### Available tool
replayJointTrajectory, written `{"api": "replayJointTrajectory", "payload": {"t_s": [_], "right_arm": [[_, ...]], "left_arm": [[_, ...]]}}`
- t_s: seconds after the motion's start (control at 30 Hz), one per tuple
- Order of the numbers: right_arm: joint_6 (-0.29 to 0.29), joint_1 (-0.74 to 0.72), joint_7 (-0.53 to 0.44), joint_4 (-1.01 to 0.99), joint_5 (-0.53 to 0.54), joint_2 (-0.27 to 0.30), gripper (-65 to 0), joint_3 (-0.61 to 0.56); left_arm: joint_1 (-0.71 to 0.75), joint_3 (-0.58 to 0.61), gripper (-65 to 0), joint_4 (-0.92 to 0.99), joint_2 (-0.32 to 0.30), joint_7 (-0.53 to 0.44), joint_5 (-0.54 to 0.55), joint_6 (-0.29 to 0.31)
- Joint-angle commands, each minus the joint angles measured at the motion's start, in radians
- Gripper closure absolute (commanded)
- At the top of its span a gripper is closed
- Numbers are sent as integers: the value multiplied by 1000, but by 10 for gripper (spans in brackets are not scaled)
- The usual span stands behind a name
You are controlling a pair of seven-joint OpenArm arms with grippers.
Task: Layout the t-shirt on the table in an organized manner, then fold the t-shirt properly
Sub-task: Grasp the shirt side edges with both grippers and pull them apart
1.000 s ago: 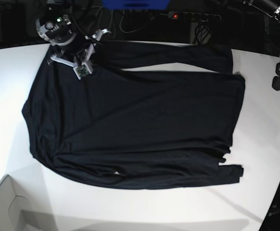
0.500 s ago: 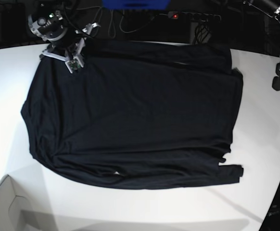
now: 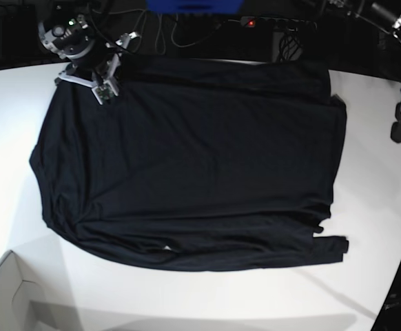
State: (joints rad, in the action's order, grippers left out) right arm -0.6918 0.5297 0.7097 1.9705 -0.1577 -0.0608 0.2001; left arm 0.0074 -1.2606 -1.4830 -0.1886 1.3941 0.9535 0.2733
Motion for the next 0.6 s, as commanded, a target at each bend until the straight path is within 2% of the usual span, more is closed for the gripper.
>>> {"api": "replayJointTrajectory", "payload": {"t_s": [0.0, 0.13, 0.37, 0.57], "right_arm": [[-6, 4, -17, 20, 7, 0, -122, 2], [-6, -1, -17, 22, 7, 0, -194, 2], [-6, -24, -17, 56, 7, -18, -196, 52], [-6, -53, -17, 51, 7, -21, -197, 97]], "left_arm": [[-17, 3, -431, -18, -2, 2, 28, 1], [-60, 111, -432, -20, 8, 2, 17, -3], [-146, 287, -432, -15, 56, -2, -12, -7], [-209, 499, -433, -8, 136, -189, -221, -7]]}}
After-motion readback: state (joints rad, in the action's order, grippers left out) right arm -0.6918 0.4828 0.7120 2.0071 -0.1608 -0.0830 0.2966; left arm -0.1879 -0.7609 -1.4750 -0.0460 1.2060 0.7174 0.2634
